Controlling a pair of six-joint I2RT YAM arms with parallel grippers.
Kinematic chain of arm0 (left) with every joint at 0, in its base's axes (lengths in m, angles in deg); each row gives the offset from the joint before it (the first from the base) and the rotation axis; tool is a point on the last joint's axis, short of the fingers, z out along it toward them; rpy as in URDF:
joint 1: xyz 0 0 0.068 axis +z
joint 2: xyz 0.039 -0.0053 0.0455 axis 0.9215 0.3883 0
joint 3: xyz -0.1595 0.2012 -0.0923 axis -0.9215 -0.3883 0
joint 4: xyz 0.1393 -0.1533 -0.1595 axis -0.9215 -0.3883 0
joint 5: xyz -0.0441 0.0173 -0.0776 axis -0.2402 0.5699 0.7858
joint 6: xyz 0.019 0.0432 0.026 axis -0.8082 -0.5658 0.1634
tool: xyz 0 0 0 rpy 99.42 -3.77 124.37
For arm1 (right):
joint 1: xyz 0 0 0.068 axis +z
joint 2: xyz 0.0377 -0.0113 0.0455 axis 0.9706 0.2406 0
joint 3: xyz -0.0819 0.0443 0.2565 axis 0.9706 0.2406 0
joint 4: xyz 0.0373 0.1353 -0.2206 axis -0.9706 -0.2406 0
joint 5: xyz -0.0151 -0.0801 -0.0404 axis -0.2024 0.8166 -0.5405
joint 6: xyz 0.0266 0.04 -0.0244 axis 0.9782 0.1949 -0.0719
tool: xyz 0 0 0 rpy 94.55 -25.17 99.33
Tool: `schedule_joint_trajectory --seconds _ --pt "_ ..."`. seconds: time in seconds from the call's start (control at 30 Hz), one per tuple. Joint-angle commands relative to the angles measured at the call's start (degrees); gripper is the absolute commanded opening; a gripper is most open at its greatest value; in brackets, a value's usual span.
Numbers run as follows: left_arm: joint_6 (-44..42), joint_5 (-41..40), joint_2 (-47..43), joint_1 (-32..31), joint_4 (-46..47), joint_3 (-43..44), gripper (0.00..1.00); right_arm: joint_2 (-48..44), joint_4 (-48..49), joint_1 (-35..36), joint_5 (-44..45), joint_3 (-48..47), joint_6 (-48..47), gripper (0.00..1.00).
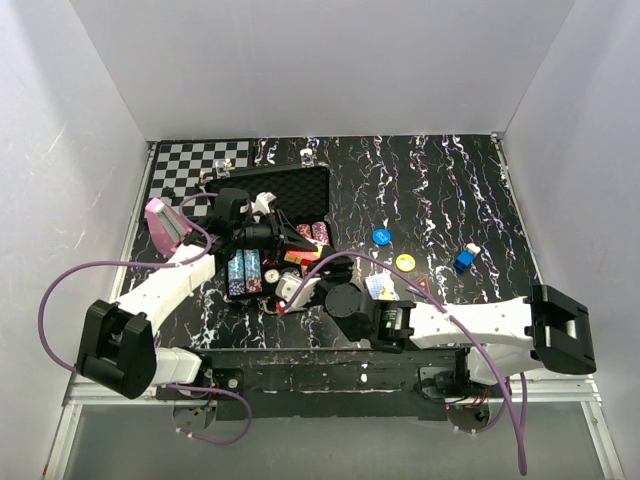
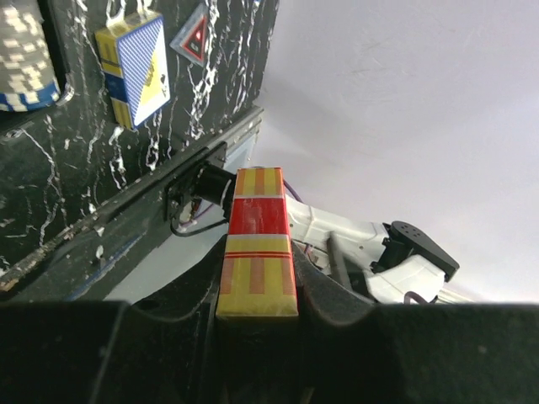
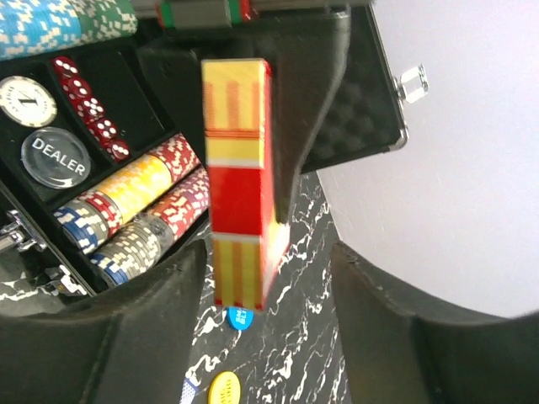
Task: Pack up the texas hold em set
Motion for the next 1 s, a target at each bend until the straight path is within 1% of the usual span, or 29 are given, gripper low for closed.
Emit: schedule_joint_trajectory --seconds 0.0,0.07,0.2,0.37,0.43,0.5,0.67,0.8,0.97 --pt "-4.5 -1.9 -3.6 3.3 -0.5 2.1 0.0 -2.9 5.5 -0.3 3.6 0.8 1.5 0.72" --pt "-8.2 -4.2 -4.7 5.9 -1.5 2.6 0.0 -3.7 5.5 -0.3 3.4 1.0 2.9 0.75" --pt "-16.1 -10.8 -6.3 10.9 -4.5 3.3 0.0 -6.5 4.0 -0.3 2.9 1.7 7.2 0.76" --pt "-25.3 -17.8 -5.1 14.5 -6.9 4.6 0.0 -10.0 2.2 -0.3 3.1 3.3 11.3 0.77" --pt "-27.9 -20.7 -4.4 15.9 -4.9 3.9 0.0 -11.2 1.9 -0.3 3.6 3.9 12.9 0.77" --pt "-29.5 -23.3 -4.1 16.0 -2.1 3.1 0.0 -12.0 1.4 -0.4 3.8 4.4 14.7 0.77" --pt "-28.5 -23.6 -0.9 16.0 6.1 -0.2 0.0 -12.6 1.2 -0.4 4.6 5.4 18.1 0.77" --pt "-28.6 -23.1 2.7 15.8 8.2 -0.8 0.0 -13.0 0.7 -0.5 5.3 5.8 20.5 0.77" --pt "-30.0 -25.4 4.2 15.0 9.1 -2.4 0.0 -14.6 0.4 -0.5 5.8 6.9 23.7 0.77"
